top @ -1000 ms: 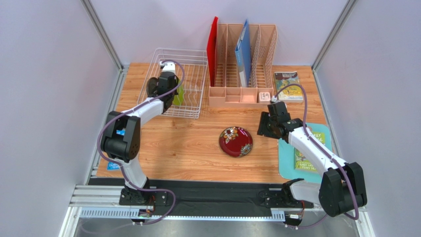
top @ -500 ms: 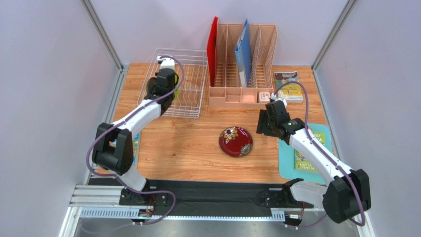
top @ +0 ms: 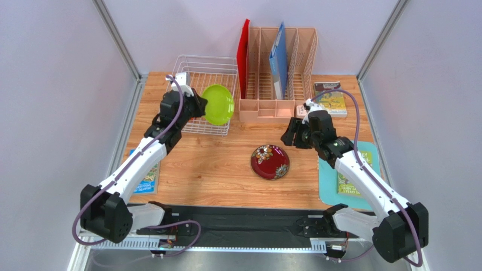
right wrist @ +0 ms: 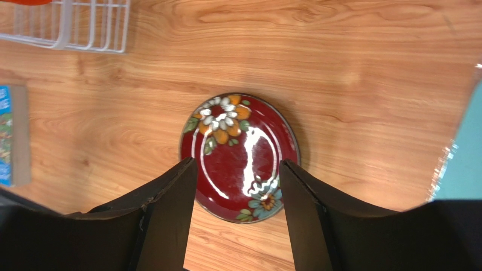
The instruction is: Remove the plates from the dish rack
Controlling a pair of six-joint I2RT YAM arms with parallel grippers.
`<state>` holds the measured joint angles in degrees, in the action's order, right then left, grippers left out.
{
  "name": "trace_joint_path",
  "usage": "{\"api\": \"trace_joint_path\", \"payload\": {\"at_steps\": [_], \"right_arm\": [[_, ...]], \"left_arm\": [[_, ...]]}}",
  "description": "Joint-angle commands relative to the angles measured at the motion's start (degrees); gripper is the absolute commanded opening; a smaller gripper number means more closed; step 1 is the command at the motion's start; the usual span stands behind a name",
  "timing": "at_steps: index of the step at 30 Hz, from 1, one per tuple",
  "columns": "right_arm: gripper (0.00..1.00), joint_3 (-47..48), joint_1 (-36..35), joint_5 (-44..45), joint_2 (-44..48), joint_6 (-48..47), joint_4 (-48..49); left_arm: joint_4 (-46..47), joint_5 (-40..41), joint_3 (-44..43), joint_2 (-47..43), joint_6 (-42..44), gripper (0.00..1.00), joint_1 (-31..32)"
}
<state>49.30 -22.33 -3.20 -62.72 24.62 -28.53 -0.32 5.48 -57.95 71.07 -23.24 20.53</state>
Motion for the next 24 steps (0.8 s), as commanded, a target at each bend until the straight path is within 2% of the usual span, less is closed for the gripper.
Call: {"api": "trace_joint_path", "payload": {"at_steps": [1,5,10,20,21,24], "right_arm": [[0.61,2.73,-0.26,-9.79,-2.23,1.92,9.19],[0.61,1.86,-0.35,-14.28,-3.99,4.38,14.29],[0.61,1.24,-1.32,-15.69,-6.62,5.87,18.07],[0.60,-0.96,-1.67,-20.43,-11.19,7.63,25.10],[0.59,-0.96,-1.75,-20.96,-11.63,7.81,25.80],[0.22,-1.04,-1.84,-22.11,-12.17,7.72,26.16]], "left_arm": [[7.42,-20.67,5.92,-0.93,-13.13,0.00,2.65],[10.24,-21.91,8.38,0.12,-15.16,0.00,6.53],[16.30,-24.63,10.05,2.41,-18.76,0.00,9.08],[20.35,-23.93,11.55,5.22,-20.52,0.00,13.56],[20.79,-23.85,11.63,5.48,-20.52,0.00,13.83],[21.50,-23.58,12.07,5.66,-20.61,0.00,14.01]]}}
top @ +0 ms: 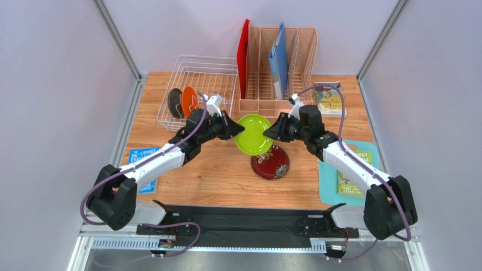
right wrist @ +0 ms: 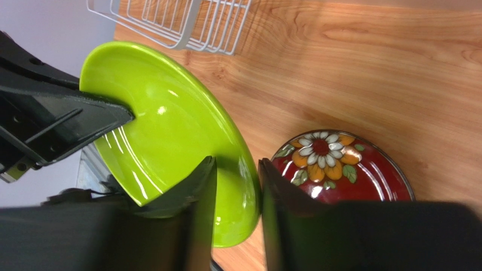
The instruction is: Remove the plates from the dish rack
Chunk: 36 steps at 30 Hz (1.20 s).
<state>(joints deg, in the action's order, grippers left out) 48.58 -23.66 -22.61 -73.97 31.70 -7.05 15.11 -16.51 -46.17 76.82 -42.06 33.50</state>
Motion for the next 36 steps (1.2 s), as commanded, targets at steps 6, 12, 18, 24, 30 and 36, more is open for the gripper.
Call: {"api": "trace_joint_path", "payload": {"at_steps": [6,12,18,24,30,36], "right_arm": [[0.00,-3.22,-0.42,-4.20,1.90,0.47,6.17],[0.00,-4.54,0.28,4.93,7.08,-0.94,-1.28],[0.00,-6.12,2.39,11.96,12.10,-2.43,-9.80],[0.00,-8.23,2.74,14.96,12.98,-2.96,-13.87],[0.00,-9.46,2.83,15.05,11.05,-2.44,-14.57],[0.00,-10.08,2.74,12.78,7.80,-2.61,-12.29]], "left_arm": [[5.89,-1.24,0.47,-0.26,-0.65,0.06,0.96],[3.18,1.56,0.73,-0.79,2.15,0.90,1.04],[-6.82,13.31,-0.58,-4.48,11.53,1.00,1.05],[-17.55,35.26,-5.32,-5.89,23.59,0.99,0.96],[-19.95,46.49,-9.11,-2.99,29.58,1.00,-1.49],[-19.69,42.53,-9.81,-0.71,27.83,1.00,-7.30]]}}
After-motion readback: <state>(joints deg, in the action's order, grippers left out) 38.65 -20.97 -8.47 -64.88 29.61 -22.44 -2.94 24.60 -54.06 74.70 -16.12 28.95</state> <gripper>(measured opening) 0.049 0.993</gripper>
